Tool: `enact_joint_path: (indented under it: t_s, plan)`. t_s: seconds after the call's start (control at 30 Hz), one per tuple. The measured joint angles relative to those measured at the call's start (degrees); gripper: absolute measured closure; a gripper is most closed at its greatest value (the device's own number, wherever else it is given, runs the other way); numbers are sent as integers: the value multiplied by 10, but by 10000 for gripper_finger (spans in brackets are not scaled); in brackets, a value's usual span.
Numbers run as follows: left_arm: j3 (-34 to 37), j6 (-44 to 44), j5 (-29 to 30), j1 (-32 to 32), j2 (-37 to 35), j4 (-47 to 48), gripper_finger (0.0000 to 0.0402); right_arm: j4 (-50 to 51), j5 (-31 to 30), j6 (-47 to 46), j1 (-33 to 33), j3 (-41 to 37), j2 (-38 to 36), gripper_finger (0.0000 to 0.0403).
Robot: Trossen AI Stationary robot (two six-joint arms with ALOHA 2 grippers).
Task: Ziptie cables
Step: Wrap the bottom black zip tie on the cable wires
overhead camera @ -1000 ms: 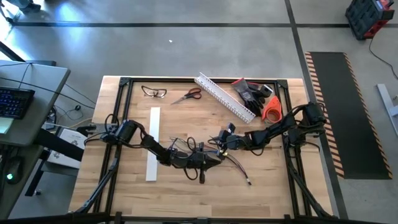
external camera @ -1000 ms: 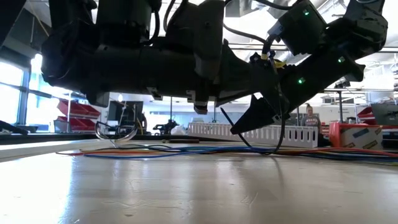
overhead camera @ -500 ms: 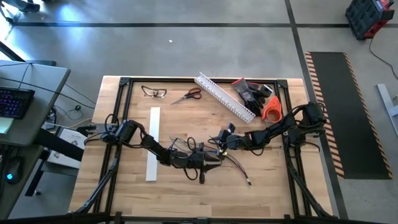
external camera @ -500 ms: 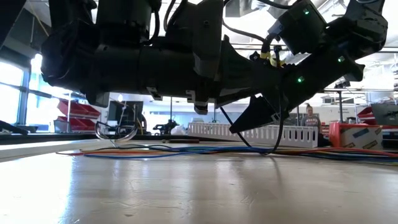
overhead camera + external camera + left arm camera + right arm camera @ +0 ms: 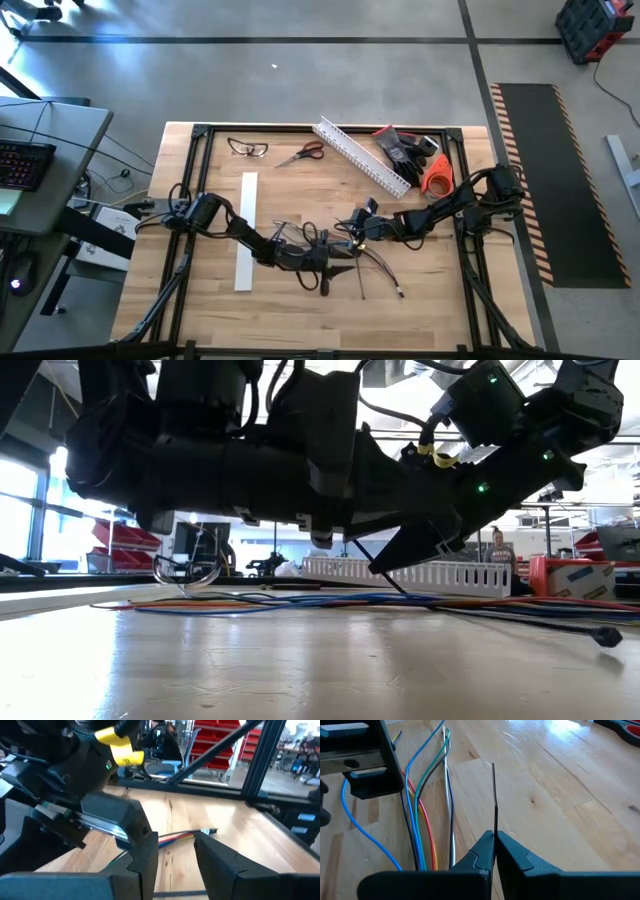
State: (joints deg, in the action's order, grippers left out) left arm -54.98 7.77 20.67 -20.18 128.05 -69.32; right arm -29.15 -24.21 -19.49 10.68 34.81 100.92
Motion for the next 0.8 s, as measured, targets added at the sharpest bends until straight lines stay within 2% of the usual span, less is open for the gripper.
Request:
enact_joint_path:
  t_s: [0.1, 0.27, 0.37, 0.43, 0.5, 0.6, 0.8]
  plan:
    - [0, -31, -28, -2, 0, 5, 288, 1, 0, -8, -1, 0, 0, 403]
    - [-5, -31, -104, 10, 0, 50, 288, 16, 0, -39, -8, 0, 0, 403]
    - [-11, -36, -115, 12, -2, 66, 288, 28, 3, -67, -9, 0, 0, 403]
    - [-11, -44, -89, 8, -11, 90, 288, 44, 2, -96, -9, 0, 0, 403]
    - [-6, -44, -34, 3, -26, 130, 288, 59, 1, -121, -9, 0, 0, 403]
    - [21, -32, 36, 0, -36, 125, 288, 50, -15, -134, -8, -8, 0, 403]
    - [85, 21, 56, 6, -35, 59, 288, -129, -21, -138, -10, -91, 0, 403]
